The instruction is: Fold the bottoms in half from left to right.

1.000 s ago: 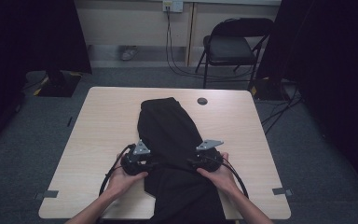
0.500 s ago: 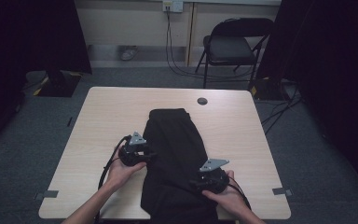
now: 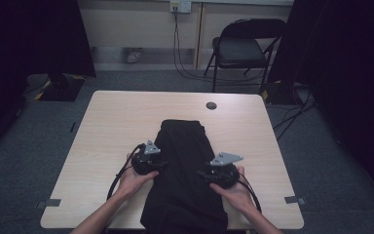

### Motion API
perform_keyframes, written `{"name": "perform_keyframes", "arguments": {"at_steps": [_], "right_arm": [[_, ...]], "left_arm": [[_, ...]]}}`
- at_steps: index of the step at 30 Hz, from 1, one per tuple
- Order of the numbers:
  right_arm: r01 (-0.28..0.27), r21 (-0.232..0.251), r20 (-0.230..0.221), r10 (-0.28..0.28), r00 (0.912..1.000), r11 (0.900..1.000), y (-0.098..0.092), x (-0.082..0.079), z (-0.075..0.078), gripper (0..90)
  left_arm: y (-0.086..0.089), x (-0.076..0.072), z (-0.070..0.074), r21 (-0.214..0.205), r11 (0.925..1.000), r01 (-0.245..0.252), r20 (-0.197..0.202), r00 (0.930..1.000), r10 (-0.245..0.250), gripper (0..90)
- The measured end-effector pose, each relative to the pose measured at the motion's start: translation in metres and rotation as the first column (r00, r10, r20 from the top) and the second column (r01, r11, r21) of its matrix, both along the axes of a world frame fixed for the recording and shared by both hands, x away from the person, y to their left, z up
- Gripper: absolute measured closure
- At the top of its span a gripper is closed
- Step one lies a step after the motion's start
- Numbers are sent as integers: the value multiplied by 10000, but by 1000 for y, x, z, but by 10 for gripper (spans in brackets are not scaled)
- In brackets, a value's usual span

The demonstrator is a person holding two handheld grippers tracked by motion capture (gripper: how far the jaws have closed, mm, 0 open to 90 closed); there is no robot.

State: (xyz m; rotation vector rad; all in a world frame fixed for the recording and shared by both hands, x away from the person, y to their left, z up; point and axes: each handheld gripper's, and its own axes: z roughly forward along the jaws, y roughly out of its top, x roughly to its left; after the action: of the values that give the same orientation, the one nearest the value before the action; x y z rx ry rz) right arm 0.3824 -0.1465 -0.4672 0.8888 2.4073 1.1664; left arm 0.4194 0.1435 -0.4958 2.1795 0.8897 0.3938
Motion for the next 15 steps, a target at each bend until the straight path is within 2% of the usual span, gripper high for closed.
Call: {"name": "perform_keyframes", "arguments": {"at_steps": [3, 4, 6, 9, 10, 12, 13, 14, 15], "right_arm": [[434, -362, 27, -433, 9991, 9984, 11, 31, -8, 548], [428, -382, -158, -434, 9989, 9984, 13, 39, -11, 565], [441, -626, -213, -455, 9987, 9971, 17, 47, -19, 585], [358, -663, -540, -394, 9978, 9972, 18, 47, -29, 584], [327, -610, -485, -357, 9982, 9976, 19, 45, -29, 582], [141, -497, -710, -176, 9973, 9987, 19, 43, -29, 580], [10, -512, -735, -47, 9973, 9987, 19, 40, -29, 584], [-134, -487, -788, 95, 9968, 9987, 19, 37, -29, 584], [-300, -503, -710, 264, 9971, 9983, 19, 32, -29, 584]], "left_arm": [[0, -4, 0, 75, 9998, 181, 19, 9998, -181, 491], [1, -6, 1, 70, 9996, 261, -87, 9996, -260, 498], [2, -11, 1, 82, 9991, 416, -153, 9990, -415, 500], [5, -20, 1, 67, 9979, 644, -194, 9977, -643, 499], [6, -22, 2, 20, 9976, 698, -287, 9972, -697, 499], [5, -27, 6, 239, 9952, 945, -617, 9938, -929, 498], [6, -28, 8, 196, 9952, 957, -741, 9928, -940, 508], [8, -30, 11, -75, 9962, 873, -682, 9938, -876, 558], [10, -29, 15, -119, 9971, 746, -367, 9965, -749, 558]]}}
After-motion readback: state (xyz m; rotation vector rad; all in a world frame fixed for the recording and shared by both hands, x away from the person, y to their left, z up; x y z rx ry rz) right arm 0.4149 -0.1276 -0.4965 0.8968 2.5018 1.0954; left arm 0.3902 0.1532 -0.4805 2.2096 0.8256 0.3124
